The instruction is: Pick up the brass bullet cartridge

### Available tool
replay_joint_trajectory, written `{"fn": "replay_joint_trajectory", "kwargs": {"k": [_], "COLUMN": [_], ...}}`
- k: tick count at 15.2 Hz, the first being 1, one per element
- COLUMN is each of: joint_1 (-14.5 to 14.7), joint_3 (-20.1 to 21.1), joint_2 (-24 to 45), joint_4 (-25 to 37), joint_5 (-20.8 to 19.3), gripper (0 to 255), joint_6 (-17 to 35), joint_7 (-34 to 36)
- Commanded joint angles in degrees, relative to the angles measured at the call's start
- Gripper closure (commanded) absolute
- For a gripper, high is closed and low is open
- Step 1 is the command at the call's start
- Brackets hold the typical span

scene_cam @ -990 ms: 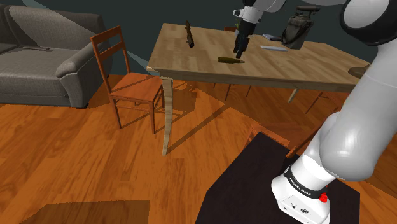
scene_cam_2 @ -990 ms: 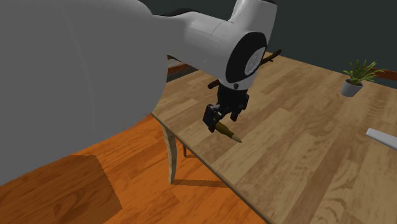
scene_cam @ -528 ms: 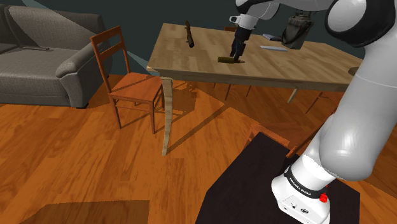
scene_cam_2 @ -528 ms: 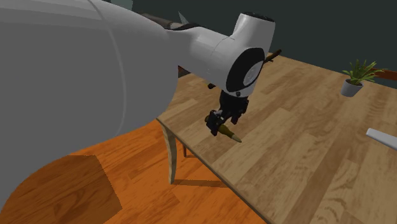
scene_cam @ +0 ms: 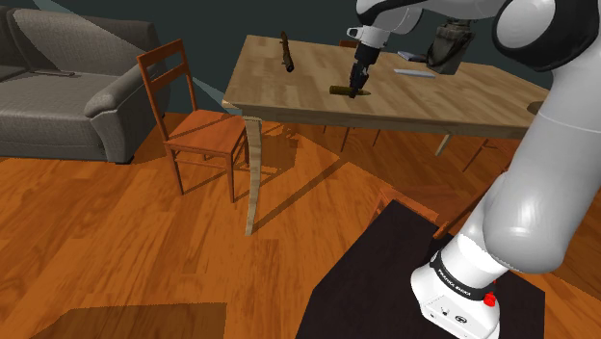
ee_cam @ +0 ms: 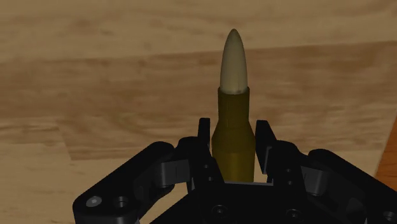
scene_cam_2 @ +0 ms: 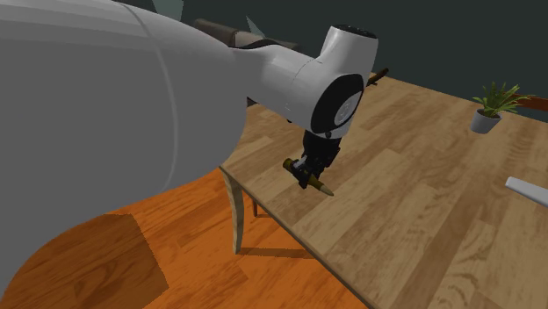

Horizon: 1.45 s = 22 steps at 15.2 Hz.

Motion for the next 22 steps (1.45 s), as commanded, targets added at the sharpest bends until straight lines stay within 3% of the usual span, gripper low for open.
{"fn": "replay_joint_trajectory", "kwargs": {"k": [1,5,22], "joint_1": [0.0,-0.1,-0.6], "joint_3": [0.1,0.0,-0.4], "joint_2": [0.1,0.3,-0.2], "joint_4": [-0.3,0.0,11.1], "joint_5": [0.0,0.1,-0.7], "gripper": [255,255,255], "joint_6": [-0.2,-0.3,-11.7], "joint_7": [0.0,-0.1,1.6]}}
